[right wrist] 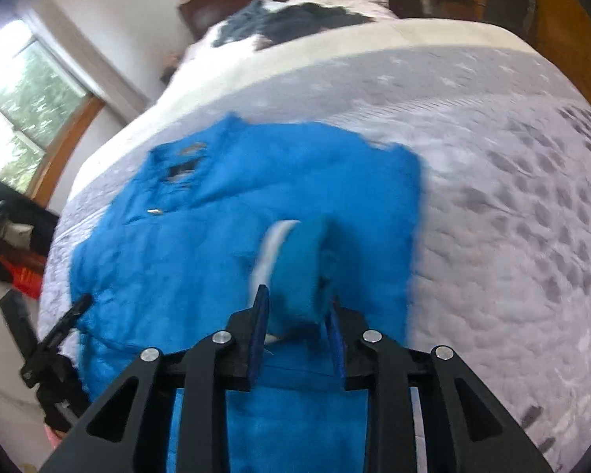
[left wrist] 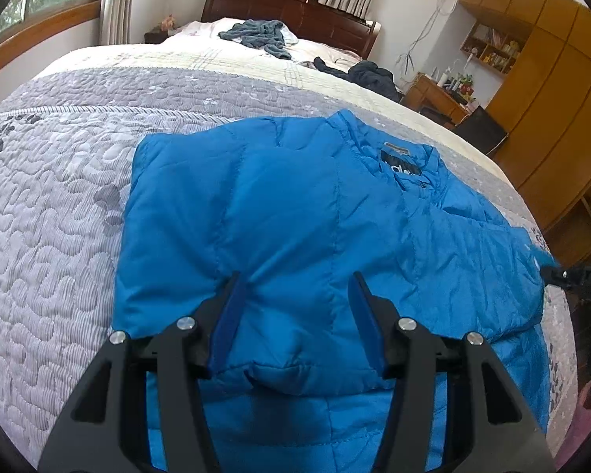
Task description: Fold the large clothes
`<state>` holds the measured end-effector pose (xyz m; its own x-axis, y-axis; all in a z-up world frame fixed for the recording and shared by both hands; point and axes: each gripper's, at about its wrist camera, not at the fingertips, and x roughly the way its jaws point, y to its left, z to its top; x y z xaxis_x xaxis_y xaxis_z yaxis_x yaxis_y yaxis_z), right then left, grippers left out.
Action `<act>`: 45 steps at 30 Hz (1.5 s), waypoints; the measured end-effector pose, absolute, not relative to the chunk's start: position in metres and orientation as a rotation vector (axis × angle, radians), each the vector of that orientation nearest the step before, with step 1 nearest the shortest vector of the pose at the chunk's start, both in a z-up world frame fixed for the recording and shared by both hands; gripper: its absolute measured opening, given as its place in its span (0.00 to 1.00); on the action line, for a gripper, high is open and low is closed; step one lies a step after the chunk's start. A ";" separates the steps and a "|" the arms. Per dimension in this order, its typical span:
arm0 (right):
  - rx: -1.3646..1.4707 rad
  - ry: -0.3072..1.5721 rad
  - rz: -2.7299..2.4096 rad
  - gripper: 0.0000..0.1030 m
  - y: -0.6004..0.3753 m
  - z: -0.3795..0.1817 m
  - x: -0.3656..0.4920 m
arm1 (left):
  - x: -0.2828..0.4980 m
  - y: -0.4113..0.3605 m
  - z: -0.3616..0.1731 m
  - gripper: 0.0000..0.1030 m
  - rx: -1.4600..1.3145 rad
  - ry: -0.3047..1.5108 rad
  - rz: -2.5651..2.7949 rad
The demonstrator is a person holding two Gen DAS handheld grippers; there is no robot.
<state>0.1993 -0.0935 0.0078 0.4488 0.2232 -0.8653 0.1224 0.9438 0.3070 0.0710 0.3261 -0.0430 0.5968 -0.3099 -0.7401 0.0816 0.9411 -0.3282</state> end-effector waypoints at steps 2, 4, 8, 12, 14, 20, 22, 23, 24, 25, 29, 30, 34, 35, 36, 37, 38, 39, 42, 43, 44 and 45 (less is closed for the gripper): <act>0.348 1.081 0.026 0.31 -0.105 0.011 0.190 | 0.069 0.328 -0.039 0.52 -0.278 0.909 -0.226; 0.354 1.035 0.036 0.31 -0.111 0.021 0.182 | 0.065 0.327 -0.031 0.53 -0.276 0.898 -0.215; 0.316 0.987 0.149 0.31 -0.087 0.040 0.181 | 0.054 0.312 -0.014 0.54 -0.247 0.859 -0.253; 0.300 1.024 0.202 0.31 -0.066 0.030 0.194 | 0.052 0.302 -0.019 0.56 -0.213 0.872 -0.275; 0.280 1.053 0.150 0.31 -0.067 0.017 0.198 | 0.055 0.304 -0.027 0.56 -0.212 0.891 -0.261; 0.375 1.110 0.164 0.30 -0.088 -0.022 0.203 | 0.065 0.307 -0.044 0.56 -0.225 0.926 -0.266; 0.401 1.103 0.176 0.29 -0.091 -0.026 0.202 | 0.065 0.305 -0.046 0.56 -0.214 0.921 -0.263; 0.398 1.100 0.177 0.29 -0.091 -0.027 0.201 | 0.064 0.304 -0.046 0.56 -0.211 0.920 -0.260; 0.390 1.097 0.176 0.30 -0.090 -0.026 0.201 | 0.064 0.304 -0.045 0.56 -0.210 0.921 -0.256; 0.380 1.090 0.175 0.30 -0.088 -0.023 0.198 | 0.063 0.304 -0.044 0.56 -0.211 0.923 -0.253; 0.375 1.026 0.204 0.40 -0.092 -0.002 0.173 | 0.042 0.311 -0.027 0.56 -0.211 0.923 -0.251; 0.365 1.009 0.211 0.41 -0.092 0.004 0.166 | 0.036 0.314 -0.022 0.57 -0.201 0.918 -0.253; 0.286 0.966 0.238 0.50 -0.091 0.023 0.118 | -0.010 0.327 -0.004 0.64 -0.131 0.894 -0.263; 0.275 0.967 0.250 0.51 -0.091 0.024 0.106 | -0.025 0.332 -0.002 0.66 -0.114 0.895 -0.263; 0.270 0.972 0.259 0.52 -0.091 0.023 0.094 | -0.035 0.336 -0.002 0.68 -0.102 0.898 -0.258; 0.266 0.982 0.270 0.53 -0.091 0.021 0.080 | -0.050 0.342 -0.003 0.70 -0.088 0.904 -0.252; 0.263 0.991 0.282 0.55 -0.091 0.018 0.065 | -0.061 0.347 -0.004 0.71 -0.084 0.911 -0.251; 0.262 0.998 0.293 0.57 -0.092 0.016 0.051 | -0.073 0.351 -0.006 0.73 -0.081 0.921 -0.250; 0.266 1.011 0.297 0.64 -0.096 0.009 0.017 | -0.112 0.369 -0.019 0.75 -0.096 0.988 -0.227; 0.269 1.014 0.295 0.65 -0.098 0.006 0.002 | -0.120 0.373 -0.023 0.75 -0.107 1.008 -0.222; 0.270 1.015 0.292 0.67 -0.100 0.004 -0.011 | -0.129 0.377 -0.027 0.75 -0.122 1.026 -0.217; 0.271 1.016 0.290 0.68 -0.101 0.002 -0.020 | -0.138 0.382 -0.032 0.75 -0.145 1.043 -0.216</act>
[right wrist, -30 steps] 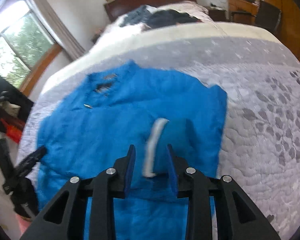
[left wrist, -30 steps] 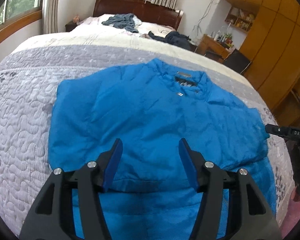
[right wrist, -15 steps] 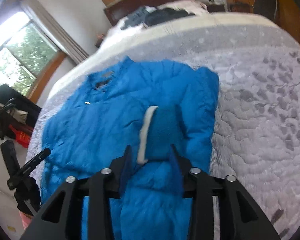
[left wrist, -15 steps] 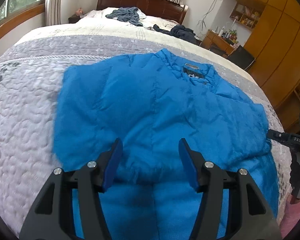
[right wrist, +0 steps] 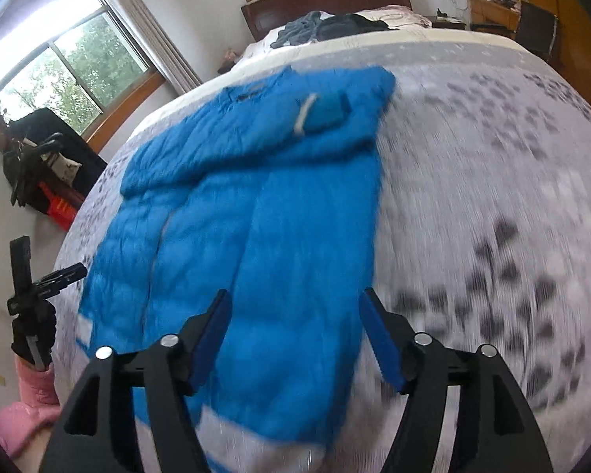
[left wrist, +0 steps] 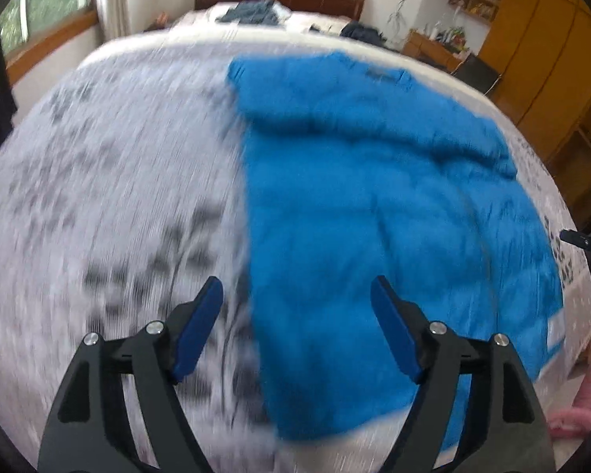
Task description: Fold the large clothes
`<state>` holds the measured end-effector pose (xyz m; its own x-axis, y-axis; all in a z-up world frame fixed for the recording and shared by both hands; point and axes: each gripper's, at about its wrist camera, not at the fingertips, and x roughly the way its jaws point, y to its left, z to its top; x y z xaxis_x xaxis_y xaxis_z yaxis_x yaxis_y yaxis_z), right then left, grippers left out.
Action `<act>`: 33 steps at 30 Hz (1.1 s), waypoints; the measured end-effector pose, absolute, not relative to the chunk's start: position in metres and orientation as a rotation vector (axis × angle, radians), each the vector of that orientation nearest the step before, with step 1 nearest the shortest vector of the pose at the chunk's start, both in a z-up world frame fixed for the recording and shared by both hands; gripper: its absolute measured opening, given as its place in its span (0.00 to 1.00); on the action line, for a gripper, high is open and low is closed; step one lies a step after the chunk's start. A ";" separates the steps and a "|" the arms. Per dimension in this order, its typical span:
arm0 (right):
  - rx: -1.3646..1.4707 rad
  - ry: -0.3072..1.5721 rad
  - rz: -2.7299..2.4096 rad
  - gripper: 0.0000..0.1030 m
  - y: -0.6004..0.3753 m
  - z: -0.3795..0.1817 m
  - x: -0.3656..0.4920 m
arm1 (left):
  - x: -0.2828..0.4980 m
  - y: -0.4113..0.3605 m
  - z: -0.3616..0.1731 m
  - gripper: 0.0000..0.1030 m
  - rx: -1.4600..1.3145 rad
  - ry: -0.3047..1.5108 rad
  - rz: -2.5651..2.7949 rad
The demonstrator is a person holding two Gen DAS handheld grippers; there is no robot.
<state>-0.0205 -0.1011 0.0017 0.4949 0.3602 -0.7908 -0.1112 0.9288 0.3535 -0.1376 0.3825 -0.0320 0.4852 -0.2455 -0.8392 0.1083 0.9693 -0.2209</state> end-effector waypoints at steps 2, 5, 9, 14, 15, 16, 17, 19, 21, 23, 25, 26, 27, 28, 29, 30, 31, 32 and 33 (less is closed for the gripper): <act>0.272 1.024 0.287 0.70 -0.102 -0.006 -0.046 | -0.155 0.392 -0.041 0.75 -0.200 1.071 -0.222; 0.297 1.044 0.307 0.72 -0.102 -0.017 -0.073 | -0.177 0.399 -0.048 0.75 -0.271 1.086 -0.246; 0.328 1.091 0.320 0.72 -0.098 -0.035 -0.093 | -0.195 0.397 -0.058 0.75 -0.332 1.107 -0.307; 0.326 1.105 0.339 0.73 -0.088 -0.048 -0.108 | -0.207 0.385 -0.062 0.76 -0.318 1.107 -0.336; 0.320 1.101 0.343 0.73 -0.086 -0.047 -0.110 | -0.208 0.384 -0.062 0.75 -0.327 1.111 -0.348; 0.320 1.098 0.354 0.70 -0.084 -0.048 -0.110 | -0.209 0.382 -0.064 0.75 -0.336 1.121 -0.368; 0.323 1.097 0.361 0.66 -0.082 -0.049 -0.110 | -0.209 0.379 -0.064 0.75 -0.334 1.122 -0.378; 0.318 1.095 0.360 0.56 -0.079 -0.050 -0.108 | -0.209 0.371 -0.064 0.67 -0.310 1.121 -0.384; 0.321 1.093 0.362 0.45 -0.078 -0.051 -0.106 | -0.211 0.368 -0.063 0.61 -0.305 1.112 -0.363; 0.332 1.082 0.372 0.28 -0.079 -0.050 -0.108 | -0.211 0.367 -0.063 0.49 -0.309 1.109 -0.359; 0.336 1.063 0.377 0.22 -0.081 -0.046 -0.108 | -0.212 0.371 -0.063 0.33 -0.330 1.100 -0.353; 0.342 1.052 0.382 0.19 -0.082 -0.045 -0.109 | -0.213 0.373 -0.063 0.30 -0.347 1.094 -0.357; 0.355 1.041 0.391 0.18 -0.083 -0.042 -0.109 | -0.213 0.376 -0.062 0.22 -0.366 1.083 -0.360; 0.360 1.034 0.396 0.15 -0.083 -0.041 -0.108 | -0.213 0.379 -0.060 0.19 -0.379 1.077 -0.367; 0.363 1.026 0.399 0.13 -0.084 -0.039 -0.108 | -0.214 0.380 -0.056 0.17 -0.394 1.063 -0.377; 0.368 1.015 0.408 0.13 -0.084 -0.035 -0.108 | -0.214 0.382 -0.052 0.15 -0.408 1.047 -0.390; 0.374 1.005 0.417 0.12 -0.087 -0.031 -0.109 | -0.215 0.386 -0.047 0.13 -0.422 1.031 -0.404; 0.386 0.992 0.428 0.11 -0.088 -0.027 -0.109 | -0.216 0.388 -0.041 0.13 -0.437 1.008 -0.421; 0.400 0.977 0.440 0.11 -0.090 -0.021 -0.108 | -0.217 0.389 -0.035 0.12 -0.449 0.988 -0.435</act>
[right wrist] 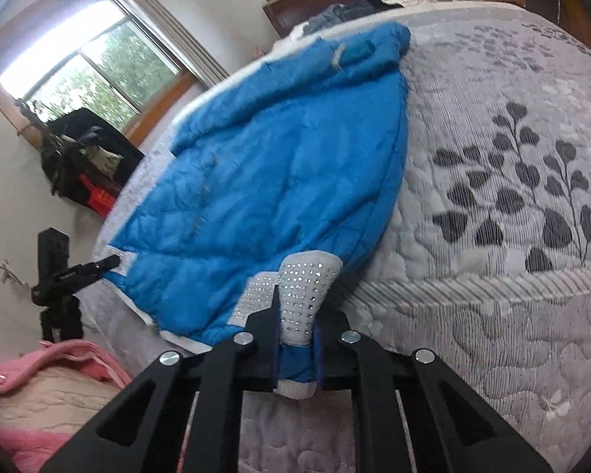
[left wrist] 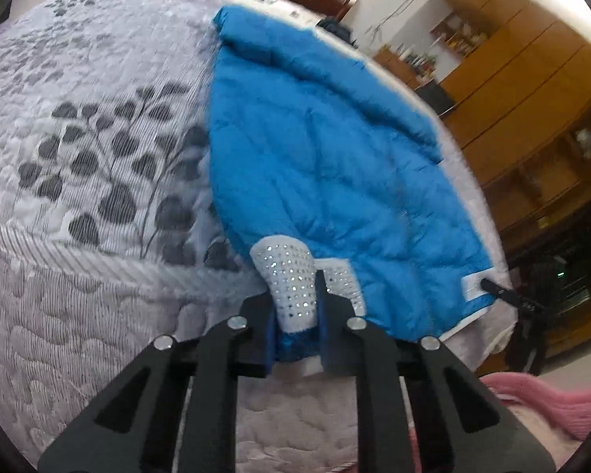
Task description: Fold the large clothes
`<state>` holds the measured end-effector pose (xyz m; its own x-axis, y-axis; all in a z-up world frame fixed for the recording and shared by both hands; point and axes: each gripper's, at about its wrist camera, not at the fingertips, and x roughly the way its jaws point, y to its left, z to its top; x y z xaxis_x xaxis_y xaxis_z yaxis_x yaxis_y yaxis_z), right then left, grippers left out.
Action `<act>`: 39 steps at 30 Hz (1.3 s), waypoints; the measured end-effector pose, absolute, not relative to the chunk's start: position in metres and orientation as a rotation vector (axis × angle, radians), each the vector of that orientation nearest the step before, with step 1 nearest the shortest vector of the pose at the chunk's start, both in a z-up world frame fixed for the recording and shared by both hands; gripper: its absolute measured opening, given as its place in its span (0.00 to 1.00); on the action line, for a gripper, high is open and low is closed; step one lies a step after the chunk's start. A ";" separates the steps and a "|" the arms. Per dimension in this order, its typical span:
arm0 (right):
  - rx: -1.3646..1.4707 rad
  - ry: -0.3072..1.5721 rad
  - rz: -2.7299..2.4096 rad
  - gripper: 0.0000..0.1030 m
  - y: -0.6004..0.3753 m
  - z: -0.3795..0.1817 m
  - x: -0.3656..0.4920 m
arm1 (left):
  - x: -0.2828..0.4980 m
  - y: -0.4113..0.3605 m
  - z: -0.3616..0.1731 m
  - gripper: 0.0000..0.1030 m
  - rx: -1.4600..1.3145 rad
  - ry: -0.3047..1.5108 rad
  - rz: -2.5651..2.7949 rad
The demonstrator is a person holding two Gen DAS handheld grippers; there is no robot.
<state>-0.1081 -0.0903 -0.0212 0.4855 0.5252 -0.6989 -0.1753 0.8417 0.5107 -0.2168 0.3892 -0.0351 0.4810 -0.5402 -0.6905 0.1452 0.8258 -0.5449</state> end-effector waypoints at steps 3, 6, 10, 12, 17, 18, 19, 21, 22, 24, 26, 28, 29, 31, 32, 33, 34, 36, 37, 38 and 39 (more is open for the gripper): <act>0.421 0.932 0.473 0.10 -0.095 -0.002 -0.104 | -0.213 0.393 -0.015 0.12 -0.478 0.919 -0.485; 0.416 0.888 0.500 0.10 -0.097 0.020 -0.093 | -0.203 0.391 0.001 0.11 -0.491 0.878 -0.521; 0.409 0.855 0.525 0.10 -0.101 0.044 -0.071 | -0.179 0.391 0.022 0.11 -0.497 0.827 -0.548; 0.425 0.850 0.537 0.10 -0.106 0.052 -0.057 | -0.165 0.392 0.029 0.11 -0.506 0.816 -0.558; 0.471 0.857 0.556 0.10 -0.113 0.067 -0.011 | -0.119 0.391 0.045 0.12 -0.505 0.791 -0.579; 0.475 0.859 0.557 0.10 -0.113 0.069 -0.003 | -0.108 0.392 0.047 0.12 -0.504 0.787 -0.581; 0.481 0.866 0.557 0.10 -0.114 0.071 0.010 | -0.099 0.391 0.048 0.12 -0.507 0.786 -0.581; 0.492 0.880 0.552 0.10 -0.115 0.074 0.035 | -0.075 0.389 0.051 0.12 -0.516 0.789 -0.587; 0.495 0.885 0.551 0.10 -0.115 0.074 0.043 | -0.068 0.390 0.051 0.12 -0.520 0.788 -0.584; 0.507 0.899 0.545 0.10 -0.116 0.074 0.063 | -0.049 0.389 0.049 0.12 -0.535 0.796 -0.585; 0.529 0.921 0.537 0.10 -0.117 0.069 0.086 | -0.025 0.387 0.045 0.12 -0.544 0.813 -0.582; 0.547 0.943 0.529 0.10 -0.119 0.063 0.105 | -0.001 0.385 0.038 0.12 -0.557 0.839 -0.575; 0.553 0.956 0.524 0.10 -0.119 0.060 0.115 | 0.009 0.384 0.035 0.12 -0.559 0.853 -0.570; 0.573 0.980 0.512 0.10 -0.120 0.053 0.132 | 0.026 0.383 0.027 0.12 -0.570 0.875 -0.556; 0.579 0.990 0.506 0.10 -0.121 0.049 0.139 | 0.034 0.382 0.024 0.12 -0.571 0.887 -0.552; 0.583 1.001 0.500 0.10 -0.121 0.046 0.147 | 0.042 0.381 0.019 0.12 -0.572 0.900 -0.547; 0.587 1.015 0.494 0.10 -0.121 0.041 0.155 | 0.052 0.381 0.014 0.12 -0.580 0.915 -0.536; 0.593 1.040 0.481 0.10 -0.122 0.033 0.169 | 0.068 0.379 0.001 0.12 -0.593 0.948 -0.524; 0.596 1.057 0.472 0.10 -0.122 0.027 0.177 | 0.074 0.380 -0.004 0.12 -0.597 0.959 -0.517; 0.600 1.071 0.464 0.10 -0.122 0.022 0.184 | 0.082 0.380 -0.011 0.12 -0.601 0.976 -0.507; 0.602 1.085 0.454 0.10 -0.122 0.016 0.191 | 0.090 0.379 -0.017 0.13 -0.602 0.993 -0.501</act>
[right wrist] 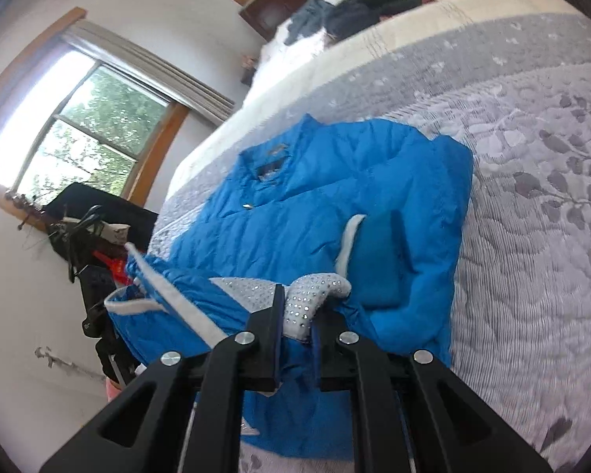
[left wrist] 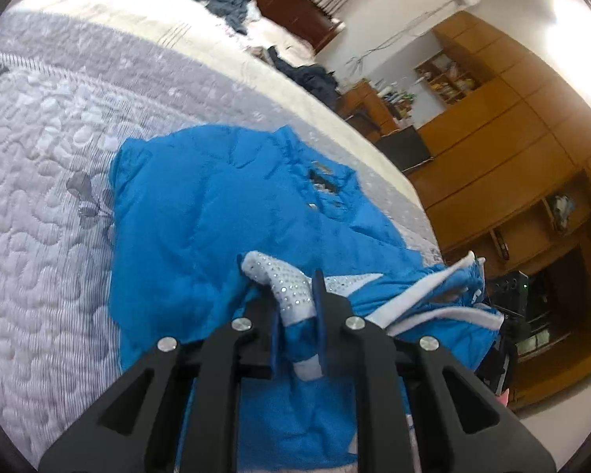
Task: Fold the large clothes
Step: 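Lift the hem with both tools and fold it toward the collar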
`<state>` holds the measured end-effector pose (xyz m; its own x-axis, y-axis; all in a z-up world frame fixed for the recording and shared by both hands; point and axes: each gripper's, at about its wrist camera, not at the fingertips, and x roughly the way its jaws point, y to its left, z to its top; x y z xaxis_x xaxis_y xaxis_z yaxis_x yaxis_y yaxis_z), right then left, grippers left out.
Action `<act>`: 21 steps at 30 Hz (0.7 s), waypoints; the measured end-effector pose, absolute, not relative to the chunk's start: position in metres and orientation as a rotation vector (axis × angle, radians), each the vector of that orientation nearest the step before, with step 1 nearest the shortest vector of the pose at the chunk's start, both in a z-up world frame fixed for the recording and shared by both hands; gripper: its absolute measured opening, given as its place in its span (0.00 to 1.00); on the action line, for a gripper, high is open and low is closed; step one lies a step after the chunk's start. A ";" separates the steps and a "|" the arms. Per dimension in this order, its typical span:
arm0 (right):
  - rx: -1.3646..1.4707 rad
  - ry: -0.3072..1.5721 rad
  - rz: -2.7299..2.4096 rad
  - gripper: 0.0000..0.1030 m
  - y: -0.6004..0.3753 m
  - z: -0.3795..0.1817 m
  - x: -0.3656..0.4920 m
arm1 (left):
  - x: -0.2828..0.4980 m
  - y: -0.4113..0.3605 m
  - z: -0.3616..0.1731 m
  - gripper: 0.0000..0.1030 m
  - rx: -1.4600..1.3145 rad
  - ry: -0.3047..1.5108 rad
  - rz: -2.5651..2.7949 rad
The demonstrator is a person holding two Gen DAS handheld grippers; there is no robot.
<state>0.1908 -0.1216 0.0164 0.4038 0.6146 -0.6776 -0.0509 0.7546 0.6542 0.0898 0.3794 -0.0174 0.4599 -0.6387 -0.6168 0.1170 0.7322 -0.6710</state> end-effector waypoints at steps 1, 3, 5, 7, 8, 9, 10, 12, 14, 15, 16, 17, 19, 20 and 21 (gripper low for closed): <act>0.604 1.093 0.447 0.11 -0.122 0.012 0.195 | 0.095 0.379 -0.023 0.13 -0.605 1.005 -0.495; 0.617 1.121 0.429 0.11 -0.124 0.000 0.208 | 0.105 0.381 -0.034 0.14 -0.621 1.028 -0.486; 0.634 1.141 0.421 0.12 -0.125 -0.010 0.217 | 0.115 0.382 -0.045 0.15 -0.644 1.051 -0.493; 0.657 1.154 0.422 0.12 -0.128 -0.018 0.223 | 0.121 0.384 -0.051 0.15 -0.675 1.066 -0.507; 0.670 1.158 0.428 0.13 -0.129 -0.020 0.225 | 0.122 0.386 -0.053 0.16 -0.690 1.073 -0.515; 0.691 1.158 0.437 0.14 -0.132 -0.022 0.225 | 0.123 0.388 -0.054 0.16 -0.706 1.079 -0.523; 0.708 1.156 0.447 0.16 -0.135 -0.021 0.223 | 0.123 0.391 -0.053 0.17 -0.721 1.084 -0.536; 0.728 1.143 0.468 0.21 -0.141 -0.019 0.219 | 0.119 0.398 -0.049 0.20 -0.740 1.076 -0.560; 0.758 1.118 0.490 0.29 -0.153 -0.016 0.210 | 0.111 0.405 -0.043 0.24 -0.760 1.059 -0.582; 0.769 1.104 0.494 0.30 -0.159 -0.013 0.205 | 0.108 0.409 -0.039 0.26 -0.772 1.048 -0.596; 0.772 1.091 0.496 0.35 -0.164 -0.010 0.201 | 0.103 0.414 -0.035 0.29 -0.789 1.033 -0.612; 0.764 1.078 0.485 0.48 -0.167 -0.006 0.197 | 0.099 0.418 -0.032 0.31 -0.800 1.023 -0.618; 0.675 1.041 0.385 0.68 -0.174 0.006 0.187 | 0.090 0.430 -0.023 0.47 -0.798 0.979 -0.580; 0.633 1.025 0.358 0.68 -0.175 0.012 0.182 | 0.085 0.436 -0.018 0.48 -0.790 0.950 -0.560; 0.618 1.020 0.358 0.68 -0.175 0.015 0.179 | 0.081 0.439 -0.014 0.48 -0.779 0.927 -0.559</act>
<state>0.1793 -0.1748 0.0146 0.4875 0.5487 -0.6791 0.0044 0.7763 0.6304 0.0810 0.4394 -0.0138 0.4956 -0.7184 -0.4881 0.0968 0.6041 -0.7910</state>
